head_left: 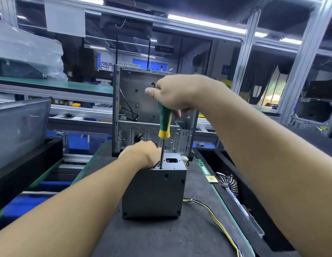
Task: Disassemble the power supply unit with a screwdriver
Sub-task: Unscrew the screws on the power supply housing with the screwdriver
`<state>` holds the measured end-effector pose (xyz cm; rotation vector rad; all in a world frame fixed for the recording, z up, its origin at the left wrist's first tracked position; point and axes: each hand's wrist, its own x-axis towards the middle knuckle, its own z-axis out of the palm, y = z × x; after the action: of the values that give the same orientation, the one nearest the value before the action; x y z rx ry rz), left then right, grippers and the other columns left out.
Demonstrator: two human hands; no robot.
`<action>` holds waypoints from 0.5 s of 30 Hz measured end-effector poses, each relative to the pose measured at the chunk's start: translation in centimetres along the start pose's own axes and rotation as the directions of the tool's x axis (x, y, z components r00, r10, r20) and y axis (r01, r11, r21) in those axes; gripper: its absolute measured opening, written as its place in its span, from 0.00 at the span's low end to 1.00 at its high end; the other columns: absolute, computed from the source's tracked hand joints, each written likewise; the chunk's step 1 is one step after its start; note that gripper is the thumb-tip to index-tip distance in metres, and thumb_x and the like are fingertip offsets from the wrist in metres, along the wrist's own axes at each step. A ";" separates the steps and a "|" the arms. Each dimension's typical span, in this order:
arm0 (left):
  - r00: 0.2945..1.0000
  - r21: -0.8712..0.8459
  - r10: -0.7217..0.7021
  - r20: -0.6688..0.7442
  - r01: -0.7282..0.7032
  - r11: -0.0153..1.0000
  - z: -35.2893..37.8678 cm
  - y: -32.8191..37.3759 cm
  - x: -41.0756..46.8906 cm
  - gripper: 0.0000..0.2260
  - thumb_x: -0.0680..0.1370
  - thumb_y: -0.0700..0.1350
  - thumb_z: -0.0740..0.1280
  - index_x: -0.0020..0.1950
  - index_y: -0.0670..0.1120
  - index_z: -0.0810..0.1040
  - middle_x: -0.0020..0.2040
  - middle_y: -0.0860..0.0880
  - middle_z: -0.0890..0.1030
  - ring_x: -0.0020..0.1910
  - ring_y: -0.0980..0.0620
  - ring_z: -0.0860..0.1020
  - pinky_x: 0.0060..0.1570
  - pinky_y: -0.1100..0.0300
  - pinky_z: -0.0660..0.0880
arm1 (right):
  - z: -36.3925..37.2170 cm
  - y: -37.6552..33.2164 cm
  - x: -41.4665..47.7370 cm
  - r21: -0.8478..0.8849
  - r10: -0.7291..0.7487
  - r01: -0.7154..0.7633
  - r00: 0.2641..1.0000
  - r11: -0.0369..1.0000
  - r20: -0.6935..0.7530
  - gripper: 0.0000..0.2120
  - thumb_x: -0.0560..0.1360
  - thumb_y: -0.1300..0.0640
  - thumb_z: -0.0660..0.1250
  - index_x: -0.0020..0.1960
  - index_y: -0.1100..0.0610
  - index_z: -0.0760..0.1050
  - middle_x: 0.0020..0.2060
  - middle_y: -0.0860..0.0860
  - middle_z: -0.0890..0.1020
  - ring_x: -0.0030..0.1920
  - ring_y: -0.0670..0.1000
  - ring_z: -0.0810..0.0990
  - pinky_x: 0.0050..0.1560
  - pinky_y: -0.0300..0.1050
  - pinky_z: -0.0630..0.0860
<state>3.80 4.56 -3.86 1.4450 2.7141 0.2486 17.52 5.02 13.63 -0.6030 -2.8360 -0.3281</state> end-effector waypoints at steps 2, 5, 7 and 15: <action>1.000 0.010 -0.003 0.000 0.003 1.000 0.1 -0.1 0.0 0.12 0.76 0.49 0.44 0.47 0.47 0.65 0.47 0.43 0.68 0.49 0.40 0.70 0.50 0.48 0.68 | 0.2 0.1 0.2 -0.028 -0.036 0.035 0.999 0.999 -0.039 0.20 0.83 0.49 0.51 0.52 0.62 0.76 0.39 0.57 0.84 0.26 0.51 0.75 0.28 0.41 0.66; 1.000 -0.015 -0.009 -0.027 0.008 1.000 0.4 -0.1 0.4 0.10 0.80 0.46 0.47 0.44 0.47 0.64 0.43 0.45 0.68 0.48 0.40 0.71 0.49 0.48 0.69 | 0.0 0.1 0.5 0.203 -0.060 0.057 0.998 0.978 0.011 0.15 0.79 0.52 0.57 0.49 0.64 0.75 0.37 0.57 0.84 0.25 0.53 0.76 0.29 0.42 0.74; 0.999 -0.030 -0.016 -0.039 0.015 0.999 0.5 -0.2 0.5 0.09 0.79 0.42 0.49 0.41 0.48 0.64 0.41 0.46 0.67 0.46 0.40 0.71 0.48 0.49 0.69 | -0.3 -0.1 0.2 0.393 -0.079 0.049 0.995 0.918 0.060 0.12 0.79 0.55 0.59 0.43 0.62 0.74 0.31 0.54 0.81 0.22 0.50 0.75 0.27 0.41 0.76; 0.999 -0.021 0.003 -0.037 -0.004 1.000 0.4 -0.2 0.3 0.11 0.79 0.47 0.46 0.48 0.46 0.67 0.46 0.44 0.69 0.49 0.38 0.72 0.50 0.48 0.69 | -0.4 -0.4 0.0 0.024 0.077 -0.077 0.997 0.997 0.012 0.29 0.83 0.40 0.49 0.38 0.60 0.73 0.30 0.54 0.79 0.24 0.52 0.74 0.28 0.40 0.69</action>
<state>3.45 4.76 -4.28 1.4548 2.7298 0.3060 17.39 4.55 13.98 -0.7096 -2.8142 -0.2774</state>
